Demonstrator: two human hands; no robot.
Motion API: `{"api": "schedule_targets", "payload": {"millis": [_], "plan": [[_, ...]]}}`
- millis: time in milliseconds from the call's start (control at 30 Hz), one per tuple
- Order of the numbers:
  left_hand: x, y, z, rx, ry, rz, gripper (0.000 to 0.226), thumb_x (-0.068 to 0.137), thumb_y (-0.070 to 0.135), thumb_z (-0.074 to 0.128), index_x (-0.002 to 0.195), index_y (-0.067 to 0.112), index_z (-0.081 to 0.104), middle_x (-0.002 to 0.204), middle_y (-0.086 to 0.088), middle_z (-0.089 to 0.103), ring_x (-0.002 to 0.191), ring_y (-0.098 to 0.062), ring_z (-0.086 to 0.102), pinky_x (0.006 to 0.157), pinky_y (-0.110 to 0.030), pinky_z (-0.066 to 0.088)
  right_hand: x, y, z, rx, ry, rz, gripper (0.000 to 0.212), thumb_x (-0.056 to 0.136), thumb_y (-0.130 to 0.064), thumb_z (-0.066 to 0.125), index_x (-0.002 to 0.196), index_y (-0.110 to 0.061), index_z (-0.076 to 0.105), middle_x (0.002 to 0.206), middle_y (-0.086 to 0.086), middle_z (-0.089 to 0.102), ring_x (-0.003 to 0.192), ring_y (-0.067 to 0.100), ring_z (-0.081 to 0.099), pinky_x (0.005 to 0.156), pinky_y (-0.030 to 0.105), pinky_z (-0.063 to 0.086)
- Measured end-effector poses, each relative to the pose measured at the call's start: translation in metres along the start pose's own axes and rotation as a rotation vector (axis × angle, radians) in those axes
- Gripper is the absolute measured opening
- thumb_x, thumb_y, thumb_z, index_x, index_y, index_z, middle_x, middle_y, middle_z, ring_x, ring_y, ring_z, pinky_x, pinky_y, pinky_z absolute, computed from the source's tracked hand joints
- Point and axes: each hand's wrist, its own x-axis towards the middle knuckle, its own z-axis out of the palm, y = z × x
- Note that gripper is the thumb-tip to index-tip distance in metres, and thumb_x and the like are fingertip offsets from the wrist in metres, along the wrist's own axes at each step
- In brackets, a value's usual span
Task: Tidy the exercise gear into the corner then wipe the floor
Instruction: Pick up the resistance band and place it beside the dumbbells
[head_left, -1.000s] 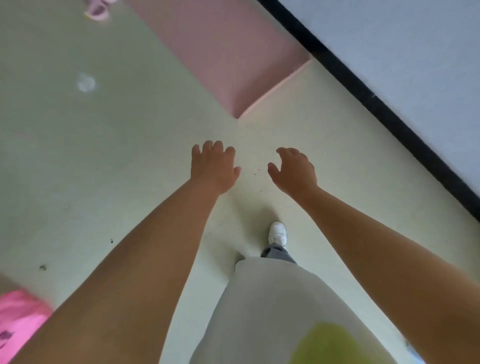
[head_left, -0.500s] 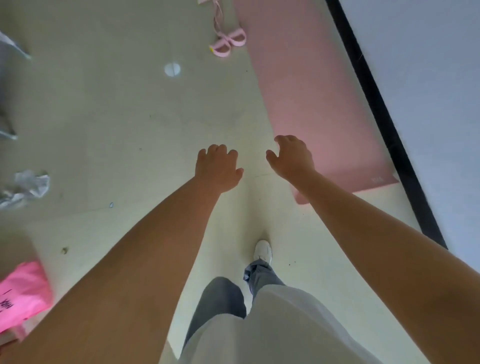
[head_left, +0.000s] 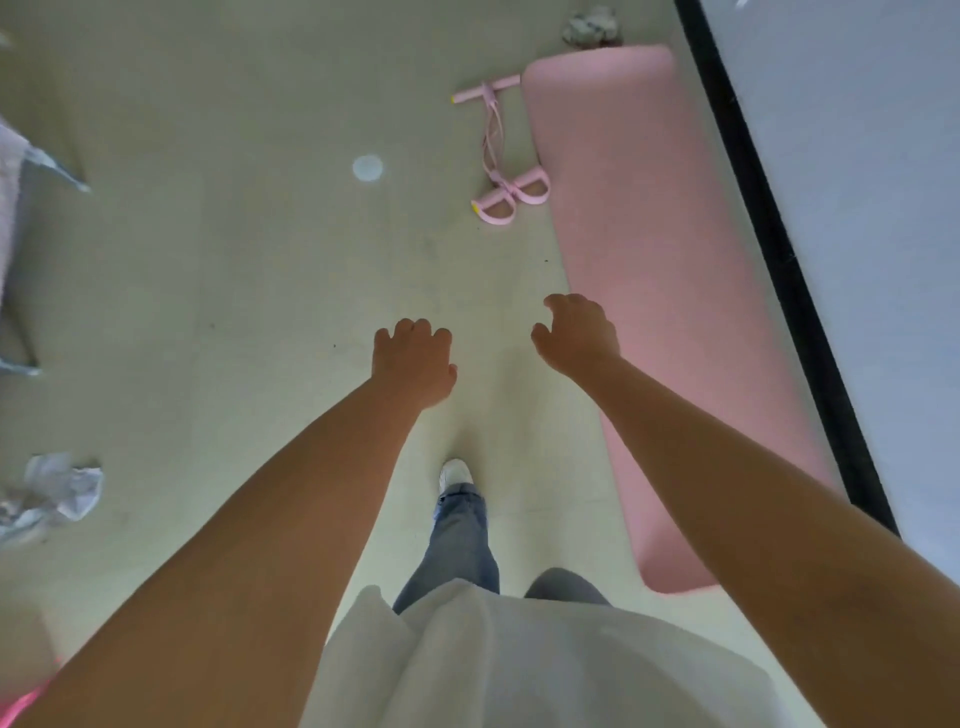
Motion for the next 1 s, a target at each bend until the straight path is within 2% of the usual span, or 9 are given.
{"api": "schedule_targets", "payload": {"millis": [300,433,567,733,900,1000], "plan": [[0.191,-0.076,-0.116,0.028,-0.017,0.067,0.043,0.099,0.033,0.036,0.135,0.009,0.041,0.143,-0.011,0.04,0.134,-0.027,0.036,0.106,-0.038,0.032,0.199,-0.07,-0.076,0.035,-0.048,0.101,0.041,0.094,-0.018,0.044,0.133,-0.007,0.045,0.138,0.011,0.046,0.13,0.029,0.04,0.103,0.038,0.036],[0.289,-0.097,-0.163,0.04,-0.01,0.106,0.04,0.099,0.03,0.037,0.131,0.007,0.045,0.136,-0.011,0.046,0.128,-0.027,0.041,0.103,-0.037,0.035,0.299,-0.084,-0.099,0.057,-0.052,0.148,0.041,0.093,-0.017,0.043,0.134,-0.007,0.044,0.137,0.012,0.046,0.129,0.029,0.04,0.103,0.037,0.036],[0.39,-0.124,-0.226,0.049,-0.043,0.093,0.041,0.099,0.031,0.037,0.132,0.009,0.043,0.137,-0.01,0.045,0.129,-0.027,0.039,0.103,-0.037,0.034,0.399,-0.106,-0.132,0.07,-0.095,0.191,0.044,0.094,-0.018,0.043,0.137,-0.01,0.041,0.137,0.011,0.047,0.129,0.028,0.041,0.103,0.038,0.038],[0.491,-0.161,-0.309,0.015,-0.002,0.151,0.042,0.098,0.032,0.038,0.133,0.008,0.043,0.137,-0.01,0.045,0.13,-0.028,0.04,0.102,-0.037,0.035,0.497,-0.142,-0.181,0.057,-0.116,0.239,0.043,0.093,-0.016,0.044,0.135,-0.012,0.044,0.134,0.011,0.05,0.125,0.029,0.045,0.1,0.038,0.04],[0.595,-0.206,-0.363,0.083,-0.044,0.206,0.043,0.099,0.031,0.035,0.136,0.01,0.04,0.138,-0.01,0.044,0.128,-0.027,0.041,0.102,-0.037,0.036,0.595,-0.175,-0.216,0.083,-0.087,0.287,0.038,0.094,-0.017,0.044,0.13,-0.01,0.049,0.13,0.012,0.052,0.121,0.028,0.049,0.097,0.037,0.043],[0.663,-0.232,-0.396,0.16,-0.048,0.266,0.04,0.099,0.029,0.036,0.133,0.009,0.042,0.136,-0.01,0.045,0.128,-0.027,0.04,0.103,-0.037,0.035,0.648,-0.191,-0.23,0.133,-0.054,0.39,0.038,0.093,-0.017,0.044,0.13,-0.009,0.049,0.131,0.013,0.052,0.122,0.029,0.047,0.098,0.037,0.042]]}}
